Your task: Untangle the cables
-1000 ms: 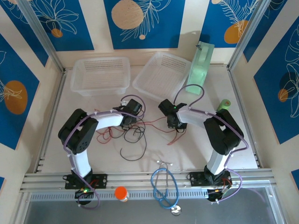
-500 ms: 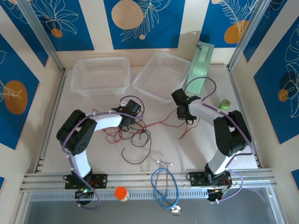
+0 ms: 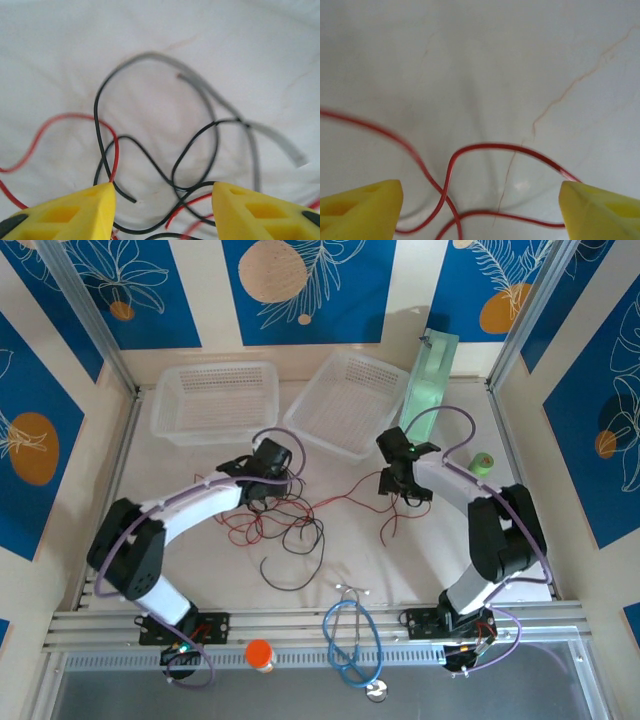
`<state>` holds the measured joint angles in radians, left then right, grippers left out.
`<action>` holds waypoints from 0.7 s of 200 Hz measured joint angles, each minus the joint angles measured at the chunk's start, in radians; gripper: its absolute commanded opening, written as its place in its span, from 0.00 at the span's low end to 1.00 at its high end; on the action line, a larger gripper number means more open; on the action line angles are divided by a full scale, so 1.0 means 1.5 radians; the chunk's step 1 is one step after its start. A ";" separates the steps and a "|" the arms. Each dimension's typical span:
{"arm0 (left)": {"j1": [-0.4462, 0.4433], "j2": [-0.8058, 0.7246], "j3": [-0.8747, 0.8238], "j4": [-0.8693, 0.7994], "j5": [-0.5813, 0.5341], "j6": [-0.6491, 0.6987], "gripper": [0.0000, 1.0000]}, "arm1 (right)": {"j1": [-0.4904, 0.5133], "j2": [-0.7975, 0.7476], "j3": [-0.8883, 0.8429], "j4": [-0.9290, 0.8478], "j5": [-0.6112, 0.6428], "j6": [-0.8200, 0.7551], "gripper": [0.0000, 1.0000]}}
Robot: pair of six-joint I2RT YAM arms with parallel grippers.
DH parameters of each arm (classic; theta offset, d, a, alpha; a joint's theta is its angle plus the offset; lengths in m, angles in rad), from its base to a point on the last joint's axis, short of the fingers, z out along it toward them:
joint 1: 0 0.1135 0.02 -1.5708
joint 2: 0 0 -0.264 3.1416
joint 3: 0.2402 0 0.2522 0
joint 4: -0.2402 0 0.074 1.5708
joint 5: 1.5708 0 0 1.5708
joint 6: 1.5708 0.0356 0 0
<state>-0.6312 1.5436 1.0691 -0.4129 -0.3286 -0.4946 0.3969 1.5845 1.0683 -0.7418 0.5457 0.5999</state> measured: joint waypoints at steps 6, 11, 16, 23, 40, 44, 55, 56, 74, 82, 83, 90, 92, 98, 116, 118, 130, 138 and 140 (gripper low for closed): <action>0.000 -0.017 0.009 -0.004 0.004 0.006 0.59 | 0.006 -0.014 0.000 -0.008 -0.004 0.000 0.95; 0.000 -0.030 0.016 -0.008 0.007 0.009 0.60 | 0.013 -0.028 0.000 -0.013 -0.008 0.001 0.96; 0.000 -0.042 0.021 -0.012 0.010 0.015 0.60 | 0.022 -0.044 0.000 -0.017 -0.012 0.004 0.97; 0.000 -0.059 0.028 -0.018 0.013 0.019 0.61 | 0.033 -0.064 0.000 -0.024 -0.018 0.005 0.98; 0.000 -0.095 0.033 -0.038 0.018 0.022 0.61 | 0.069 -0.109 0.000 -0.045 -0.034 0.010 0.99; 0.000 -0.100 0.033 -0.044 0.020 0.022 0.61 | 0.078 -0.118 0.000 -0.048 -0.037 0.012 0.99; 0.000 -0.113 0.032 -0.064 0.027 0.022 0.61 | 0.109 -0.139 0.000 -0.060 -0.051 0.019 0.98; -0.001 -0.115 0.032 -0.067 0.028 0.022 0.61 | 0.113 -0.141 0.000 -0.061 -0.052 0.020 0.98; -0.005 -0.129 0.018 -0.089 0.043 0.019 0.61 | 0.167 -0.158 0.000 -0.073 -0.087 0.032 0.94; -0.011 -0.134 0.003 -0.095 0.050 0.015 0.61 | 0.192 -0.159 0.000 -0.074 -0.109 0.040 0.90; -0.011 -0.134 0.001 -0.095 0.050 0.015 0.61 | 0.194 -0.159 0.000 -0.073 -0.112 0.042 0.90; -0.016 -0.137 -0.015 -0.101 0.055 0.010 0.61 | 0.213 -0.159 -0.003 -0.069 -0.135 0.052 0.87; -0.018 -0.137 -0.020 -0.103 0.058 0.008 0.61 | 0.217 -0.158 -0.004 -0.068 -0.139 0.055 0.87; -0.024 -0.137 -0.036 -0.105 0.063 0.003 0.61 | 0.234 -0.155 -0.007 -0.062 -0.160 0.064 0.86; -0.051 -0.128 -0.082 -0.104 0.080 -0.014 0.60 | 0.277 -0.123 -0.016 -0.040 -0.201 0.090 0.82; -0.053 -0.127 -0.085 -0.104 0.080 -0.016 0.60 | 0.281 -0.118 -0.017 -0.038 -0.205 0.094 0.81; -0.071 -0.106 -0.106 -0.100 0.089 -0.028 0.60 | 0.305 -0.078 -0.018 -0.022 -0.220 0.111 0.79; -0.082 -0.088 -0.115 -0.097 0.093 -0.035 0.60 | 0.317 -0.048 -0.018 -0.010 -0.227 0.123 0.79; -0.084 -0.082 -0.117 -0.095 0.094 -0.037 0.60 | 0.320 -0.039 -0.018 -0.007 -0.228 0.126 0.79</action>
<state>-0.7578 1.4208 0.8936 -0.5560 -0.1883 -0.5499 0.8776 1.5253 1.0420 -0.7521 0.2031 0.7891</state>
